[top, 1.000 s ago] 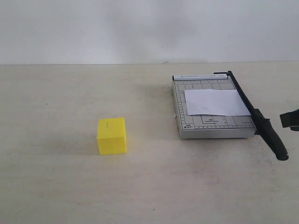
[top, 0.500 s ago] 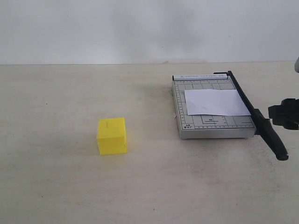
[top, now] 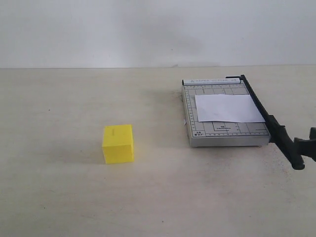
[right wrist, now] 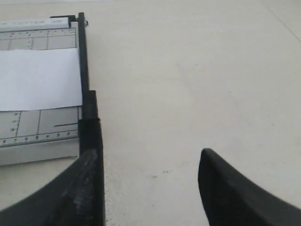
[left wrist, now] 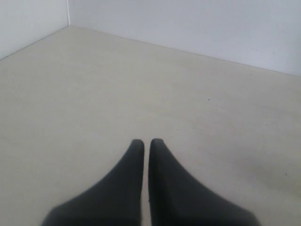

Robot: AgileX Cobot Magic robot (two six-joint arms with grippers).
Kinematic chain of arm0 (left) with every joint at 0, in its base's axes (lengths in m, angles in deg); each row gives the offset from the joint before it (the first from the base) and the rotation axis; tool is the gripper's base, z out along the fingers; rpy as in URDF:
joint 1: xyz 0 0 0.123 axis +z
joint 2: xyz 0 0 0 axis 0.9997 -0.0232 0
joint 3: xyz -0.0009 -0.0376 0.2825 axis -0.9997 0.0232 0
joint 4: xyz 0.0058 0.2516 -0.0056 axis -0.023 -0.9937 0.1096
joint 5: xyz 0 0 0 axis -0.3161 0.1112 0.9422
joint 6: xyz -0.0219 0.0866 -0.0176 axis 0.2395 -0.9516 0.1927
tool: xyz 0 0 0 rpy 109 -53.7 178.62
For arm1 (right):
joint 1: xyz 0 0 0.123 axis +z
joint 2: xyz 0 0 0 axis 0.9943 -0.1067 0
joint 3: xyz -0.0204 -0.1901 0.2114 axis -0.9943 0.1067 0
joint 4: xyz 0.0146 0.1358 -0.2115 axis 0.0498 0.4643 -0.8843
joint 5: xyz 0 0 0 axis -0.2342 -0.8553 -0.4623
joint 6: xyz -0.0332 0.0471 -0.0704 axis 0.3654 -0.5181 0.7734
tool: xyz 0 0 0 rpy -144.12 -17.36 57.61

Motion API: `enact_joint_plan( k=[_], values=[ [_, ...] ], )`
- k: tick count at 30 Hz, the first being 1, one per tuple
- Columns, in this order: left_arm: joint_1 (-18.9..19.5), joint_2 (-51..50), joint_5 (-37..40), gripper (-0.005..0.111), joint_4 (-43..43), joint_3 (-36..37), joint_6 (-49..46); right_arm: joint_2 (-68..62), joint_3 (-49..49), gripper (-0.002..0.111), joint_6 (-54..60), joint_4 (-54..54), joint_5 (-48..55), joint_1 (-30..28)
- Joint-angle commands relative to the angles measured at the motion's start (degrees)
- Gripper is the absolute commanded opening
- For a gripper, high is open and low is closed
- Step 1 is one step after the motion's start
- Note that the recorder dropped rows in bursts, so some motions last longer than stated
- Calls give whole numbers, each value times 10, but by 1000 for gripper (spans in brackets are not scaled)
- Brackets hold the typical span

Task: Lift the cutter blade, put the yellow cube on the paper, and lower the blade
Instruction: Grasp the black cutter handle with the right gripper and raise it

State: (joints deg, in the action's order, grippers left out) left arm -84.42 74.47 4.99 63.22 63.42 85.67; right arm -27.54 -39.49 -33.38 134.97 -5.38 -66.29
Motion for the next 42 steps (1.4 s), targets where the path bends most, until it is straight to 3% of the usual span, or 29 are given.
enact_joint_plan(
  k=[1,5,17,20,24,32,42],
  values=[
    [-3,2,0,4,1,-1,2,-82,2,59,-82,-236,-39,2],
    [-3,2,0,4,1,-1,2,-151,2,59,-151,-252,-73,2],
    [-3,2,0,4,1,-1,2,-248,2,57,-211,-252,-121,2],
    [-3,2,0,4,1,-1,2,-249,2,38,-211,-250,-128,2],
    [-3,2,0,4,1,-1,2,-249,2,0,-211,-250,-127,2],
    [-3,2,0,4,1,-1,2,-242,2,0,-211,-252,-188,2],
    [-3,2,0,4,1,-1,2,-121,2,0,-204,-264,-308,2]
  ],
)
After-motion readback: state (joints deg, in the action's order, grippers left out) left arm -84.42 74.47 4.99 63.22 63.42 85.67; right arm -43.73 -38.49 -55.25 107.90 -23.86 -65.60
